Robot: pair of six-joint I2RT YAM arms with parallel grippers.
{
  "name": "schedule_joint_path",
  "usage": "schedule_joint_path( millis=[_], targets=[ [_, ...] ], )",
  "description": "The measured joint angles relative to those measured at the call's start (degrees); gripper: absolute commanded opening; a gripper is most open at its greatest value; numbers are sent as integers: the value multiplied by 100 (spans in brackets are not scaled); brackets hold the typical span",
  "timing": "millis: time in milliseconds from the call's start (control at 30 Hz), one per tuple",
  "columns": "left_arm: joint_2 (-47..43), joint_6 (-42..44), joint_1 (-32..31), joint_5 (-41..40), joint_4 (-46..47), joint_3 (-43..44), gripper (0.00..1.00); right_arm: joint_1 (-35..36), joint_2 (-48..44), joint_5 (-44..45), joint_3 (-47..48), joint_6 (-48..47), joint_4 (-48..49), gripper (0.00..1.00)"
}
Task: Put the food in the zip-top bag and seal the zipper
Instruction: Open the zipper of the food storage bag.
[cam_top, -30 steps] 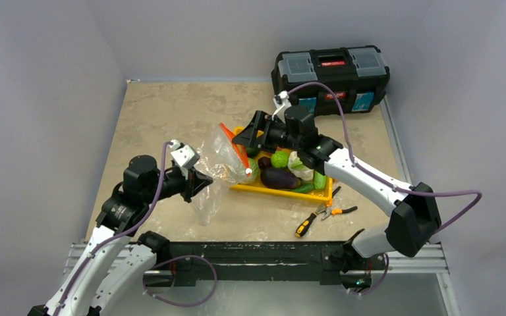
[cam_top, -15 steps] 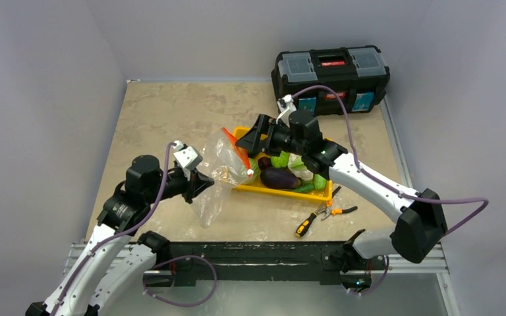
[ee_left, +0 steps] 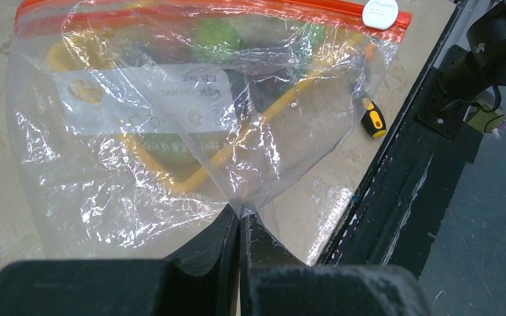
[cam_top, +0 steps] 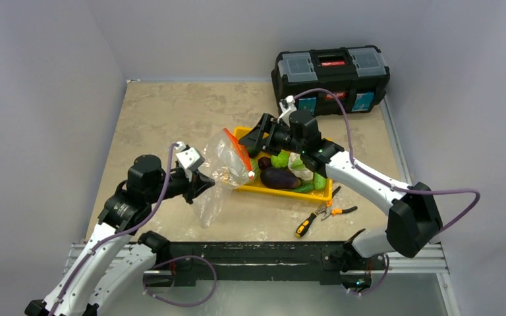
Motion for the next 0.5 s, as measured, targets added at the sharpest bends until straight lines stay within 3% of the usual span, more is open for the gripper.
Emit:
schedule_joint_path(
  millis=[100, 367, 433, 500],
  targets=[
    [-15, 2, 0, -15, -31, 0, 0, 33, 146, -83, -70, 72, 2, 58],
    [-11, 4, 0, -15, -44, 0, 0, 260, 326, -267, -122, 247, 444, 53],
    [-7, 4, 0, -15, -46, 0, 0, 363, 424, -291, -122, 269, 553, 38],
    [-7, 4, 0, -17, -48, 0, 0, 450, 560, -352, -122, 302, 649, 14]
  ],
)
